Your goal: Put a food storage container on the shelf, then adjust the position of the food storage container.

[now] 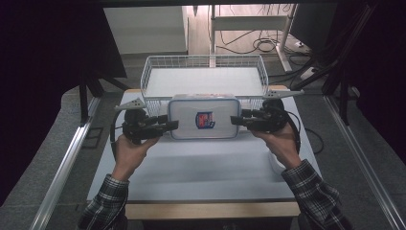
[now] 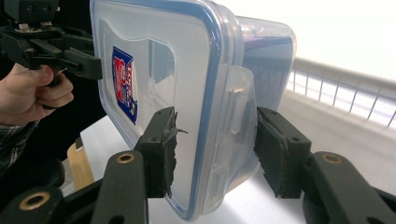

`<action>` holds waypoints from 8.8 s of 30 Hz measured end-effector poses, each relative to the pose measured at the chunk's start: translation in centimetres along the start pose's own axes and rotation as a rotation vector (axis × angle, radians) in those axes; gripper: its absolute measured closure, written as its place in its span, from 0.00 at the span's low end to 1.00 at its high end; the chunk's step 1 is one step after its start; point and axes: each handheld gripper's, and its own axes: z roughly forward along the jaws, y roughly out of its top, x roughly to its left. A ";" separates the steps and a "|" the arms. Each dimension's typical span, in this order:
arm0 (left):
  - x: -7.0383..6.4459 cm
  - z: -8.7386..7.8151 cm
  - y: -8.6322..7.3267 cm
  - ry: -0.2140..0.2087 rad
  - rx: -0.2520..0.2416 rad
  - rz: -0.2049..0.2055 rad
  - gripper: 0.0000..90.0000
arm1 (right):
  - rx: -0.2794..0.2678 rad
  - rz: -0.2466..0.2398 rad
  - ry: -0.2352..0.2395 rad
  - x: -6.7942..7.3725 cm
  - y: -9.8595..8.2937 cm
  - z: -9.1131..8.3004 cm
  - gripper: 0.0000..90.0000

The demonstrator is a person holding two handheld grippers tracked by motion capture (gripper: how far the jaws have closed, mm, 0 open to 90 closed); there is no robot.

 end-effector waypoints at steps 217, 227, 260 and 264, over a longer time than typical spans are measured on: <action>-1.6 2.9 -7.7 0.133 0.046 0.139 0.05 | 0.060 -0.102 -0.141 -0.8 -7.0 1.2 0.05; -2.1 2.6 -11.9 0.201 0.061 0.147 0.01 | 0.067 -0.090 -0.165 0.8 -10.3 1.2 0.01; -3.1 2.0 -16.1 0.243 0.127 0.208 0.01 | 0.165 -0.082 -0.341 0.5 -14.5 0.4 0.00; -3.1 2.0 -16.1 0.247 0.128 0.213 0.01 | 0.179 -0.057 -0.386 -0.4 -14.2 -0.9 0.11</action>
